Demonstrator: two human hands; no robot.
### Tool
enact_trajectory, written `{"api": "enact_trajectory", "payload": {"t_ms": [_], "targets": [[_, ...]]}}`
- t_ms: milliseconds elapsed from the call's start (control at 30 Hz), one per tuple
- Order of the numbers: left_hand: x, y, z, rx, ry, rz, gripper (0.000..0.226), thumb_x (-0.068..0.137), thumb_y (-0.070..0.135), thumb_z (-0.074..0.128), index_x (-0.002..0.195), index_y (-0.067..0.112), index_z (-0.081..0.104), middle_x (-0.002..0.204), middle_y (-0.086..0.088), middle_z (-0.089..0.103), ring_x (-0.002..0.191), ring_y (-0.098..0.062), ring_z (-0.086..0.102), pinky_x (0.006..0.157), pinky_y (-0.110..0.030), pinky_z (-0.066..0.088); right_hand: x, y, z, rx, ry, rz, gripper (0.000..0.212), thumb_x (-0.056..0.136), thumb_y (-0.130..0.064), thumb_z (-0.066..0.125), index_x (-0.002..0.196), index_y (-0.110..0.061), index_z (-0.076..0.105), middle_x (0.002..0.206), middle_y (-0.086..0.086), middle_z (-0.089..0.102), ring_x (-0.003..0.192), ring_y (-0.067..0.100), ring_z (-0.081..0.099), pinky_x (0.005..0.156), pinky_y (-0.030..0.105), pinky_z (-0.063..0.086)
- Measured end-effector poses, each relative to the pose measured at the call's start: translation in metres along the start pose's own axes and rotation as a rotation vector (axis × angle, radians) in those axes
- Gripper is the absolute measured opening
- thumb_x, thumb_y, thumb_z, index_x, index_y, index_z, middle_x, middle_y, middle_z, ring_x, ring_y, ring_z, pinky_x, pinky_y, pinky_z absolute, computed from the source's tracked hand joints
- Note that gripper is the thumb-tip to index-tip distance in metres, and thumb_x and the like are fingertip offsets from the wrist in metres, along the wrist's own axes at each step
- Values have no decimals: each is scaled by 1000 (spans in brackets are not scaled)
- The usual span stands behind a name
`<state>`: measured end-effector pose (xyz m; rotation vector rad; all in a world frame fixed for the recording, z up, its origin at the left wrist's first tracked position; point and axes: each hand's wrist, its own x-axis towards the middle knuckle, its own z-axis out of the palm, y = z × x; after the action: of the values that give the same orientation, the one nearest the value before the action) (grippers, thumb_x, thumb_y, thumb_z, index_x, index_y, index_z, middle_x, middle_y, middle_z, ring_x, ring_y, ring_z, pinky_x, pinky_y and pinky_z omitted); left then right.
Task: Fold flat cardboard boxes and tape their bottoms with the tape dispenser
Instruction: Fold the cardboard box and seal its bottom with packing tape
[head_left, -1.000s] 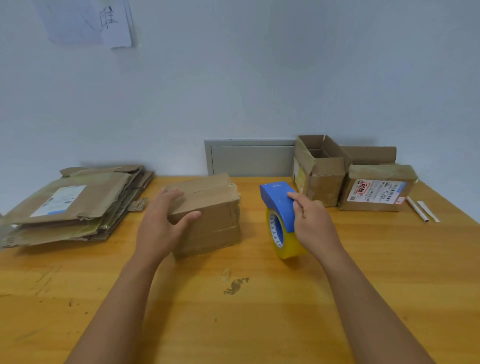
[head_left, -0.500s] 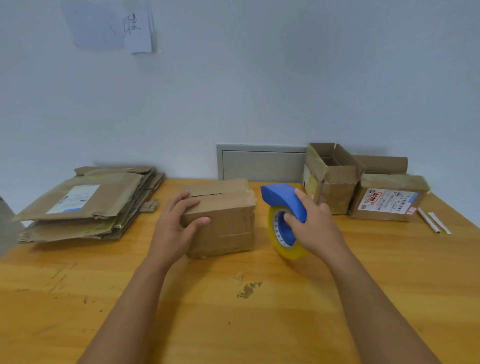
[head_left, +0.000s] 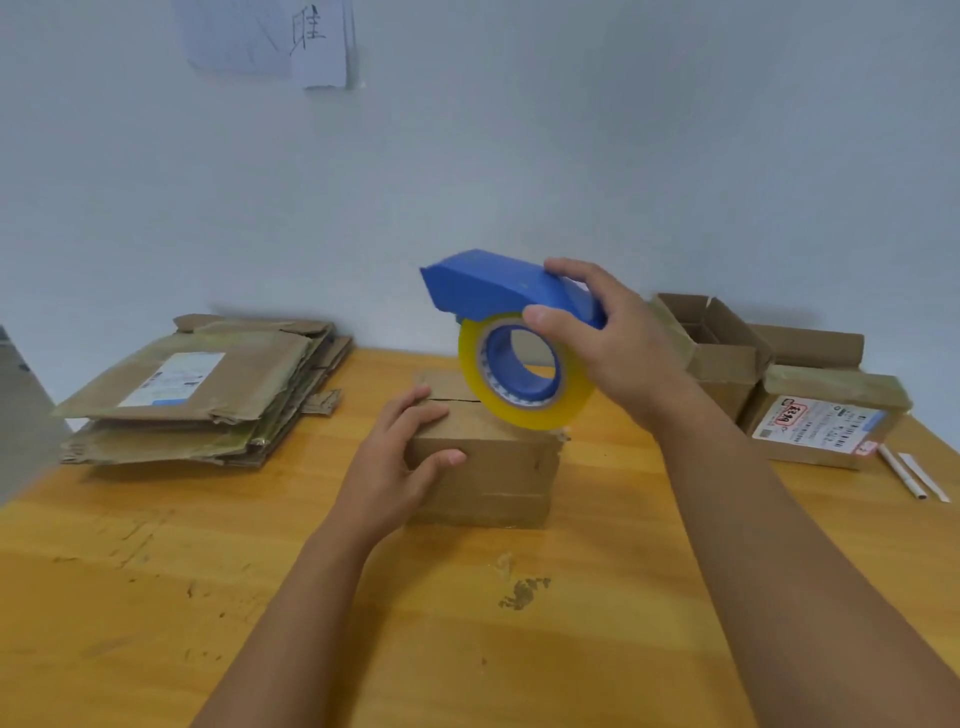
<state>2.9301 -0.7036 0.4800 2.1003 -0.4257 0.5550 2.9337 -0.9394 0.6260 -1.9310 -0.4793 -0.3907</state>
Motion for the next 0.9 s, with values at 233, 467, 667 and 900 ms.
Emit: {"api": "enact_trajectory", "payload": {"t_ms": [233, 467, 667, 900], "targets": [[0, -1, 2, -1, -8, -18, 52, 83, 55, 65, 129, 31, 56, 149, 24, 33, 134, 10, 32, 97, -3, 32, 27, 17, 17, -16, -143, 21, 38, 87, -39, 74, 122, -38, 60, 112, -16, 58, 90, -2, 61, 73, 11, 50], [1, 1, 2, 20, -36, -34, 51, 86, 53, 65, 130, 33, 50, 151, 23, 30, 136, 2, 33, 99, -19, 39, 30, 23, 15, -35, -237, 72, 42, 94, -56, 56, 136, -53, 50, 120, -42, 48, 103, -27, 47, 75, 0, 41], [4, 14, -11, -39, -77, -138, 48, 90, 58, 55, 133, 38, 50, 142, 31, 40, 127, 14, 37, 100, -17, 39, 31, 25, 11, 39, -215, 66, 36, 97, -46, 56, 134, -46, 56, 129, -29, 54, 114, -10, 53, 91, 14, 43], [51, 44, -30, -553, 214, -690, 64, 104, 56, 20, 102, 21, 73, 99, 8, 76, 106, -7, 60, 102, -39, 32, 32, 27, 9, 40, -243, 60, 34, 98, -44, 56, 132, -47, 55, 129, -29, 53, 113, -9, 53, 90, 13, 43]]}}
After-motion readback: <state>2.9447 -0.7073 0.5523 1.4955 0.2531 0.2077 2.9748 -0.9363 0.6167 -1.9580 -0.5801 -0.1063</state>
